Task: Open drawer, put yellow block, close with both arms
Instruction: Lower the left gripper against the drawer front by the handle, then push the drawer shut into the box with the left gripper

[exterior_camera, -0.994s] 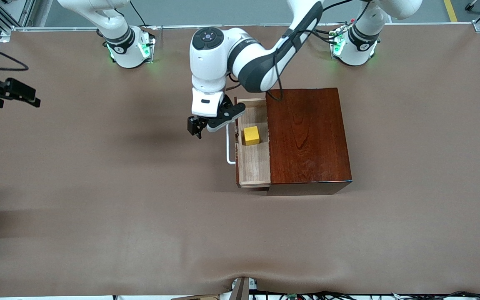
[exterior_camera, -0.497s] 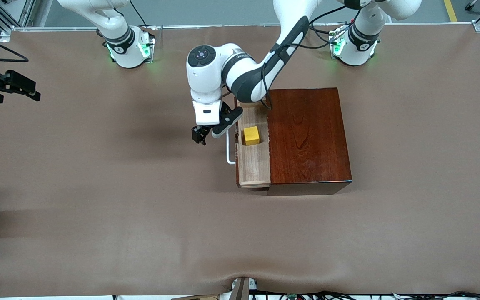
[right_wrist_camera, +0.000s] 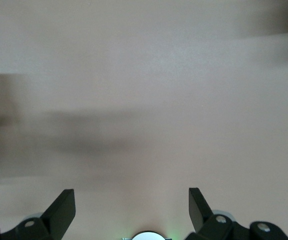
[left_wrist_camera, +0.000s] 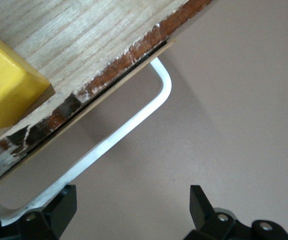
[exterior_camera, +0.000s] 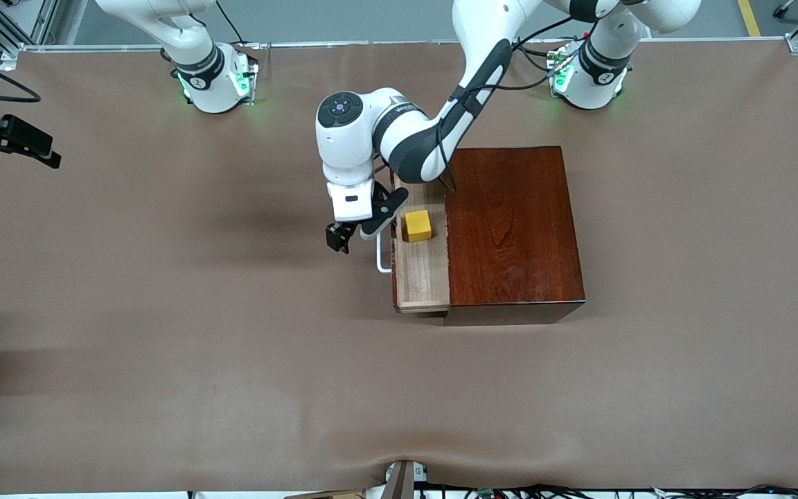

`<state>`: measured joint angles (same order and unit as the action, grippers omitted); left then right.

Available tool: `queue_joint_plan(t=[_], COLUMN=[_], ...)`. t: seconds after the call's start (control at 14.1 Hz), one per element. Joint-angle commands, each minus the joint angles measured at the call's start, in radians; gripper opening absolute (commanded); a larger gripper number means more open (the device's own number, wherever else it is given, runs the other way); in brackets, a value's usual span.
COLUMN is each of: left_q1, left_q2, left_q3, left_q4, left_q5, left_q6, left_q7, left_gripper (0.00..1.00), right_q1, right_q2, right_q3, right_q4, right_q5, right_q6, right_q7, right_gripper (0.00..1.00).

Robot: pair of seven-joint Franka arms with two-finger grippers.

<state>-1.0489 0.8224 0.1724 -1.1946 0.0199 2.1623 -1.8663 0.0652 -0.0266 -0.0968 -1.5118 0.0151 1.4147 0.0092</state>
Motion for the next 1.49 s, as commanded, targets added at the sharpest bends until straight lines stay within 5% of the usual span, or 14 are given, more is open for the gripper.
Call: queue_joint_plan(t=[0.0,1.42], left_q1=[0.003,0.104], left_q2=[0.011,-0.009], left_q3=[0.013,0.013], left_q4=[0.020,0.001], left_q5=[0.025,0.051], left_q6=[-0.007,-0.265], left_q7=[-0.013,0.033], left_gripper=[1.00,1.00], right_q1=[-0.004,-0.024], right_q2=[0.004,0.007], right_q3=[0.011,0.005], right_q4=[0.041,0.033], right_q5=[-0.044,-0.026], right_q6=[-0.008,-0.025], right_q7=[0.015,0.026], right_gripper=[1.00,1.00])
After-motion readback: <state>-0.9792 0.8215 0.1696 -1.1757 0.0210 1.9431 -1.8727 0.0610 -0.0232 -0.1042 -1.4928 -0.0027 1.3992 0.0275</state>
